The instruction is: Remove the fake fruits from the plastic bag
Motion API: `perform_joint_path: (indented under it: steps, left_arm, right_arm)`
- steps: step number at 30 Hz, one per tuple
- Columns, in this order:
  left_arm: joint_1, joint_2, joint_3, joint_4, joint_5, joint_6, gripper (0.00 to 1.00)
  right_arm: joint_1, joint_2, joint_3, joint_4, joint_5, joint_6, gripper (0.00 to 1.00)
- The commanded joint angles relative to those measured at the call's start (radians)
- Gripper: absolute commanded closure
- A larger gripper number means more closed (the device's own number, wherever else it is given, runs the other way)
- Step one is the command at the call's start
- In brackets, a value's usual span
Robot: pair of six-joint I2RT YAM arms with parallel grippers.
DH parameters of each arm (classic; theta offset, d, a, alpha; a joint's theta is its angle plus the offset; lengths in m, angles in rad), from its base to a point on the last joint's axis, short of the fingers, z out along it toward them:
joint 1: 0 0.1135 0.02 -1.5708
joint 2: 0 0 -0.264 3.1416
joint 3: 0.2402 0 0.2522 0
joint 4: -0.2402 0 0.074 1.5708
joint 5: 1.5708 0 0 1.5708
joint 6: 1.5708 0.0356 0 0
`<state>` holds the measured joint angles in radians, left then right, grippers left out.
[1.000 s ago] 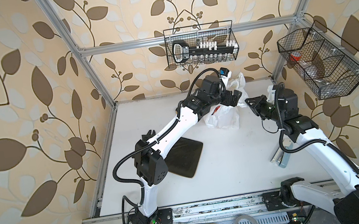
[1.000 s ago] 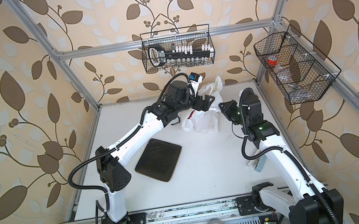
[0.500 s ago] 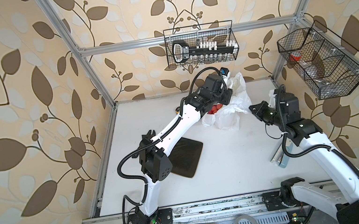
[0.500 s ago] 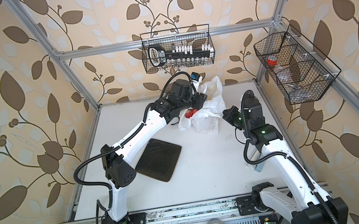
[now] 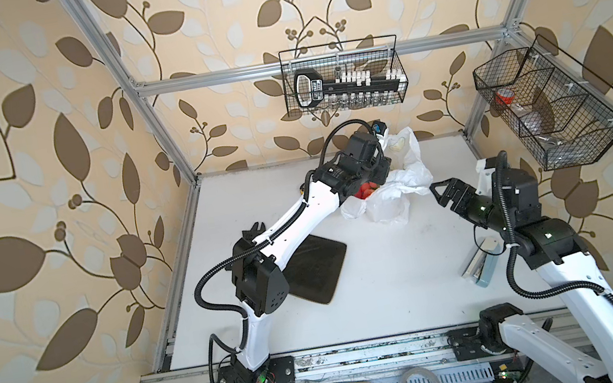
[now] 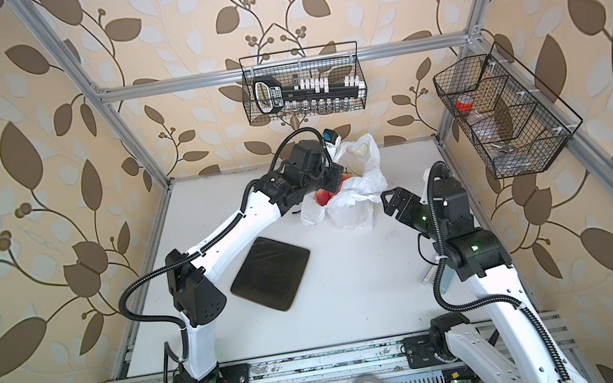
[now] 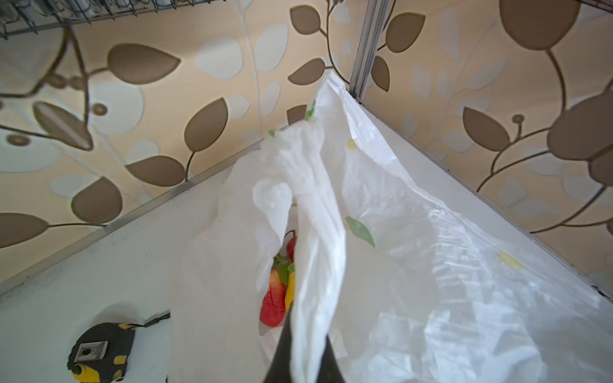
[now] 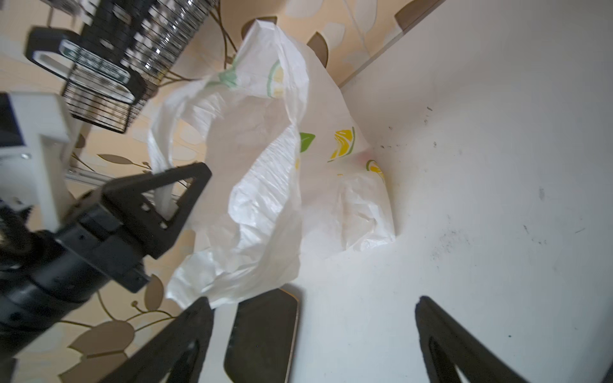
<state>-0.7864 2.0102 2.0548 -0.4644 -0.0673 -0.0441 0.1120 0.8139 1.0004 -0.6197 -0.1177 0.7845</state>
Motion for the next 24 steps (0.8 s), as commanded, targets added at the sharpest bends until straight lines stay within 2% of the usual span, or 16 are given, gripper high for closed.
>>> perform_joint_path:
  steps: [1,7,11,14,17,21,24]
  left_arm:
    - [-0.007,-0.091,0.001,0.023,0.013,-0.045,1.0]
    - [-0.007,-0.108,-0.04,0.035,0.026,-0.083,1.0]
    - [-0.007,-0.123,-0.067,0.054,0.021,-0.102,1.0]
    - [-0.007,-0.131,-0.076,0.059,0.013,-0.122,1.0]
    - [-0.006,-0.142,-0.09,0.077,0.004,-0.138,1.0]
    - [0.004,-0.159,-0.094,0.086,-0.028,-0.15,1.0]
    - [0.034,-0.178,-0.102,0.094,-0.015,-0.175,1.0]
  right_arm:
    - [0.003,-0.02,0.041,-0.103,-0.094,0.053,0.0]
    - [0.002,0.044,-0.037,0.17,-0.277,0.291,0.0]
    - [0.004,0.138,-0.057,0.35,-0.322,0.4,0.0]
    - [0.006,0.205,-0.048,0.34,-0.302,0.399,0.03]
    - [0.003,0.244,-0.06,0.342,-0.258,0.369,0.23]
    - [0.0,0.258,-0.041,0.333,-0.203,0.288,0.65]
    - [-0.019,0.236,-0.035,0.268,-0.15,0.206,0.87]
